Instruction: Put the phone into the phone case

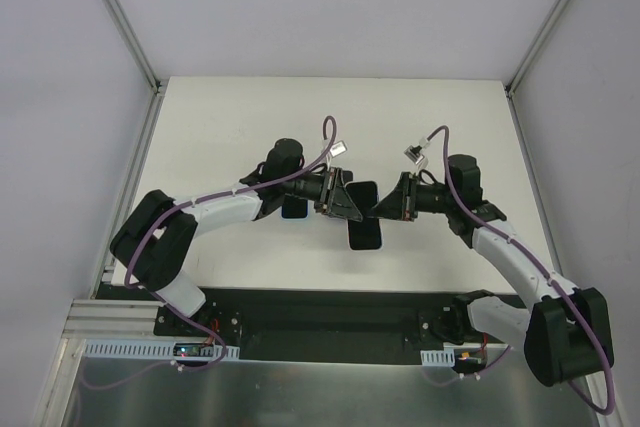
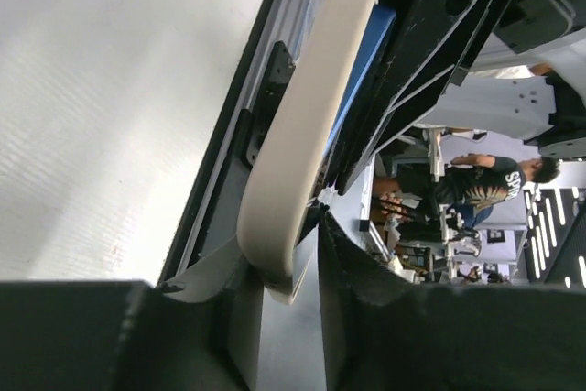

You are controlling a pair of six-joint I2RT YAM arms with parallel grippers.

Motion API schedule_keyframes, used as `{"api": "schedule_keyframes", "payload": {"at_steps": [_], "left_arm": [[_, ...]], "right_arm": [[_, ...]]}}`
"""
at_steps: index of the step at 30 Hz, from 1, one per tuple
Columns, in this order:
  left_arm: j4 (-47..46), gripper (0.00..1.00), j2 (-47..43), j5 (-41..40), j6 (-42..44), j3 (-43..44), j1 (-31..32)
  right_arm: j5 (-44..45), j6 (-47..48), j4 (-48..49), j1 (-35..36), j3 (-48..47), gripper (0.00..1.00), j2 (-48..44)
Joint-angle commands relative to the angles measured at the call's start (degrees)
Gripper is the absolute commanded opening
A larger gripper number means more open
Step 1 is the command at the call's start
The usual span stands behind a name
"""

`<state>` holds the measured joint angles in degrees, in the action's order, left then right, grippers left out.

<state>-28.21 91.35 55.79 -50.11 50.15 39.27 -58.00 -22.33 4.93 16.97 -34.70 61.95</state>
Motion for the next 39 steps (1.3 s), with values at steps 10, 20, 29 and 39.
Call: {"api": "schedule_keyframes", "payload": {"at_steps": [10, 20, 29, 39], "left_arm": [[-9.3, 0.00, -3.6, 4.6, -3.3, -0.8, -2.0], [-9.0, 0.00, -5.2, 6.3, -4.1, -1.4, -6.5], [-8.3, 0.00, -6.0, 6.2, -4.6, -2.1, -7.7], [-7.6, 0.00, -6.1, 6.2, -4.7, -1.9, -8.0]], "right_arm": [[-2.8, -2.3, 7.5, 0.3, 2.7, 0.68, -4.5], [-3.4, -7.2, 15.4, 0.9, 10.0, 0.81, -5.3], [-2.6, -11.2, 24.2, 3.7, 11.8, 0.77, -1.8], [-2.0, -14.2, 29.2, 4.5, 11.4, 0.67, 1.4]]}}
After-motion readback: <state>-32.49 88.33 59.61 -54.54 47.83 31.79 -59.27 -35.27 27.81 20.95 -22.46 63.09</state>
